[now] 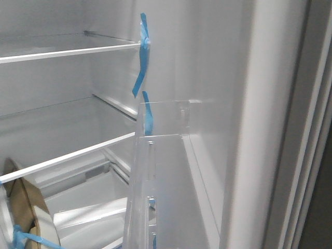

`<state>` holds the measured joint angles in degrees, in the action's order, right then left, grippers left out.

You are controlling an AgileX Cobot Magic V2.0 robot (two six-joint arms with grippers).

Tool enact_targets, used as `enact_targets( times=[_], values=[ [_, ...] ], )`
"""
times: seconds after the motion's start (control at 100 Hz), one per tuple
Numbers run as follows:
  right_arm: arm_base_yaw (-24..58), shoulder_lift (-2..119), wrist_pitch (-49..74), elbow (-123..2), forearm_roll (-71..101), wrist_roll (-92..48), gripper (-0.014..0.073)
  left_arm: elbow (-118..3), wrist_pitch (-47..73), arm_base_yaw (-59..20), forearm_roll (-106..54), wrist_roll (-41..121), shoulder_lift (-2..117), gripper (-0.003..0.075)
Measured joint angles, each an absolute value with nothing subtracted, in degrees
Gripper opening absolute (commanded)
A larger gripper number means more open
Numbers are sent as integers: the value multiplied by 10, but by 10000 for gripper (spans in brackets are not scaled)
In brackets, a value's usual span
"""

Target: Close fridge door

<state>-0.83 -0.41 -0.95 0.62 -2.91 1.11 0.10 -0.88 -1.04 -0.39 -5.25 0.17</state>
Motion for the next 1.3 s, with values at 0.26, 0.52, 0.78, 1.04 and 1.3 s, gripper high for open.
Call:
enact_targets(
  times=[0.26, 0.52, 0.78, 1.04, 1.3],
  values=[
    [-8, -4, -10, 6, -29, 11, -76, 1, -9, -10, -4, -53, 2, -21],
    [-8, -4, -10, 6, -29, 11, -76, 1, -9, -10, -4, -53, 2, -21],
    [-8, -4, -11, 6, -29, 11, -76, 1, -9, -10, -4, -53, 2, -21],
    [-8, -3, -11, -12, -29, 13, -76, 1, -9, -10, -4, -53, 2, -21],
    [-8, 98, 30, -161, -29, 15, -76, 1, -9, -10, -4, -53, 2, -21]
  ],
)
